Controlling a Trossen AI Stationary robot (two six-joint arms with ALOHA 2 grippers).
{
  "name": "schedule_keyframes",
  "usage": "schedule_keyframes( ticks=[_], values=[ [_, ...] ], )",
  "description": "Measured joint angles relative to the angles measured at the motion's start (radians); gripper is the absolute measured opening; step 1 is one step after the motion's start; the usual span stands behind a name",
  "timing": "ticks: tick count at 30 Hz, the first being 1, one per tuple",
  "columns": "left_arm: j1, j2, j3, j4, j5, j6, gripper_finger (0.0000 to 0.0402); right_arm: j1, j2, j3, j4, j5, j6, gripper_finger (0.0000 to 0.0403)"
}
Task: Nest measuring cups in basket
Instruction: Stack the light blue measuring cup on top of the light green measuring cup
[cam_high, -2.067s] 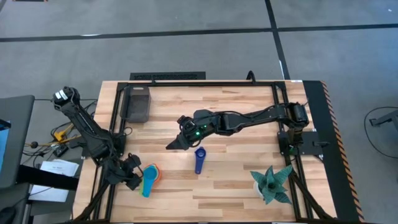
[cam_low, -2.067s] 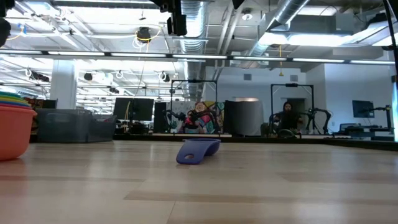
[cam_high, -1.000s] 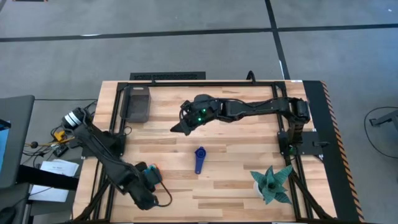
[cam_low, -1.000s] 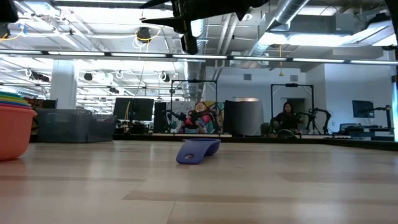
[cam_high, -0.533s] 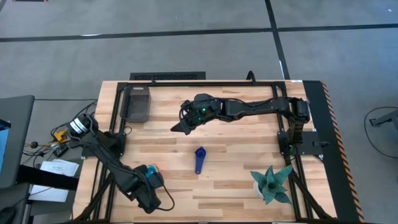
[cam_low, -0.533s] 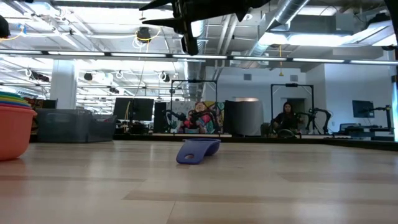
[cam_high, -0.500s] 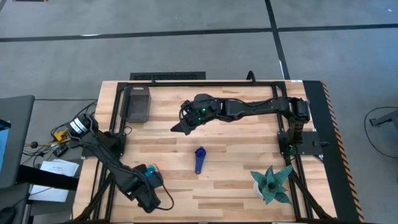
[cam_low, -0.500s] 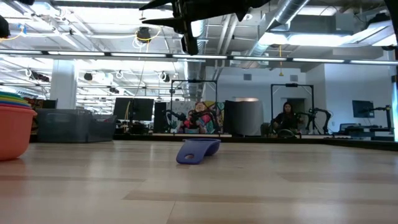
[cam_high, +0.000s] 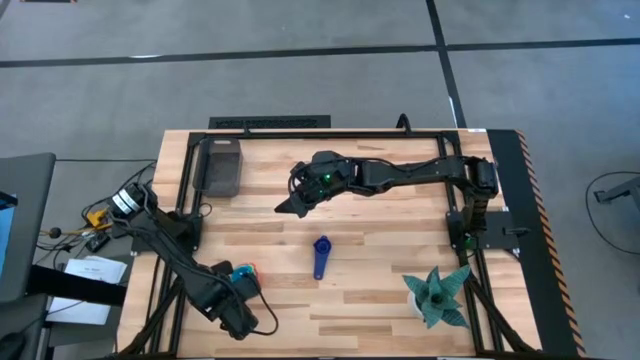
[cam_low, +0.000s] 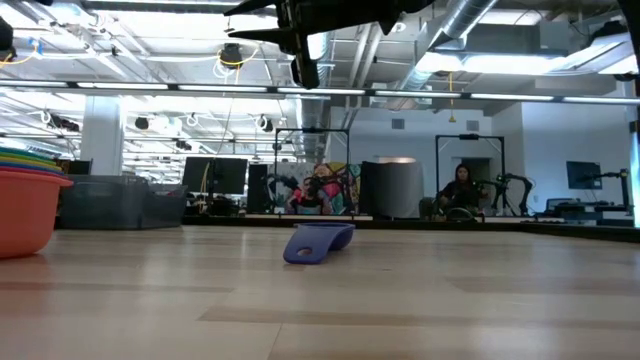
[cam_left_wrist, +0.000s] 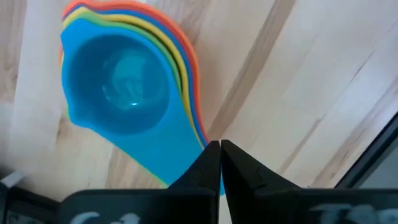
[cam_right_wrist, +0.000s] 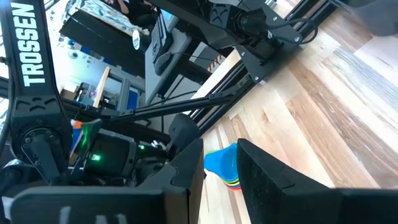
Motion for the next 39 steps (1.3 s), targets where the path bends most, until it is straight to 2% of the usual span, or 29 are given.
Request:
schedule_keyframes(
  ticks=[8, 12, 15, 21, 25, 39],
  values=[
    [-0.001, -0.032, 0.000, -0.122, -0.001, -0.124, 0.0000, 0.000, 0.000, 0.000, -0.032, -0.013, -0.021, 0.0119],
    [-0.002, -0.075, -0.003, -0.255, -0.012, -0.215, 0.0000, 0.002, 0.001, 0.000, -0.045, -0.024, -0.025, 0.0119],
    [-0.014, -0.127, -0.065, -0.280, -0.035, -0.278, 0.0000, 0.007, 0.001, 0.000, -0.047, -0.024, -0.025, 0.0119],
    [-0.071, -0.235, -0.275, -0.066, -0.055, -0.417, 0.0000, 0.027, 0.001, 0.000, -0.047, -0.035, -0.027, 0.0119],
    [-0.093, -0.271, -0.349, 0.056, -0.057, -0.476, 0.0000, 0.046, 0.001, 0.000, -0.058, -0.036, -0.038, 0.0118],
    [-0.093, -0.270, -0.367, 0.212, -0.081, -0.469, 0.0000, 0.059, 0.001, 0.000, -0.127, -0.029, -0.077, 0.0119]
  ],
)
